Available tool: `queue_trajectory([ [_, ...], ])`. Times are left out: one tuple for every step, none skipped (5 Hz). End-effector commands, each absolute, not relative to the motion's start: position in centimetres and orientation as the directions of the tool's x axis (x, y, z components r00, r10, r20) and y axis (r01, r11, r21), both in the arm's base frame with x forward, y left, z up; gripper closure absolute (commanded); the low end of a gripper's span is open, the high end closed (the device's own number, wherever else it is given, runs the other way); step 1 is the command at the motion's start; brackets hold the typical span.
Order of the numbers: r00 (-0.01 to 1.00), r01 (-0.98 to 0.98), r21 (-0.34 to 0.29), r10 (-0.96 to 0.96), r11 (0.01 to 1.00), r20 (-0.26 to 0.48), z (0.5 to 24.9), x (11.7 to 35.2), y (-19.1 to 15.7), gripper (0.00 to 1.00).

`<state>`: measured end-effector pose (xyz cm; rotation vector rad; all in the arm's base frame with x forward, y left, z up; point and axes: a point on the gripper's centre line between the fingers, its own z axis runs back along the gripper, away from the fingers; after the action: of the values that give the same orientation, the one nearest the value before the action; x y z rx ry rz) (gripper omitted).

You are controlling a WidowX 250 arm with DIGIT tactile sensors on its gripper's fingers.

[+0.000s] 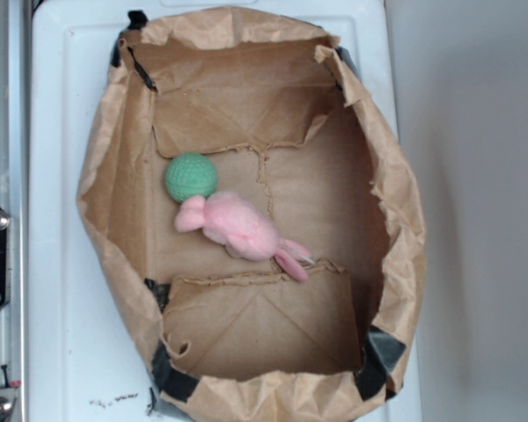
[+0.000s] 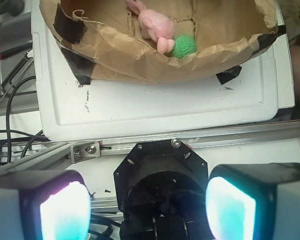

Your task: Grab the pink bunny.

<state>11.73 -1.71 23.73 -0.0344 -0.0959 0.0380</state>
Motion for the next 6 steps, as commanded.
queue_trajectory([
  [0.995, -0.036, -0.036, 0.040, 0.999, 0.095, 23.7, 11.7, -1.7, 0.00],
  [0.998, -0.007, -0.001, 0.007, 1.000, 0.068, 23.2, 16.7, 0.0, 0.00],
  [1.000, 0.029, 0.020, -0.029, 0.999, 0.006, 21.5, 21.8, 3.0, 0.00],
  [0.989, 0.142, 0.081, -0.139, 0.987, -0.041, 19.8, 27.0, 5.2, 0.00],
  [0.957, 0.289, 0.133, -0.289, 0.948, -0.023, 18.3, 29.8, 6.3, 0.00],
  [0.900, 0.428, 0.166, -0.435, 0.889, 0.012, 17.1, 30.3, 5.4, 0.00],
])
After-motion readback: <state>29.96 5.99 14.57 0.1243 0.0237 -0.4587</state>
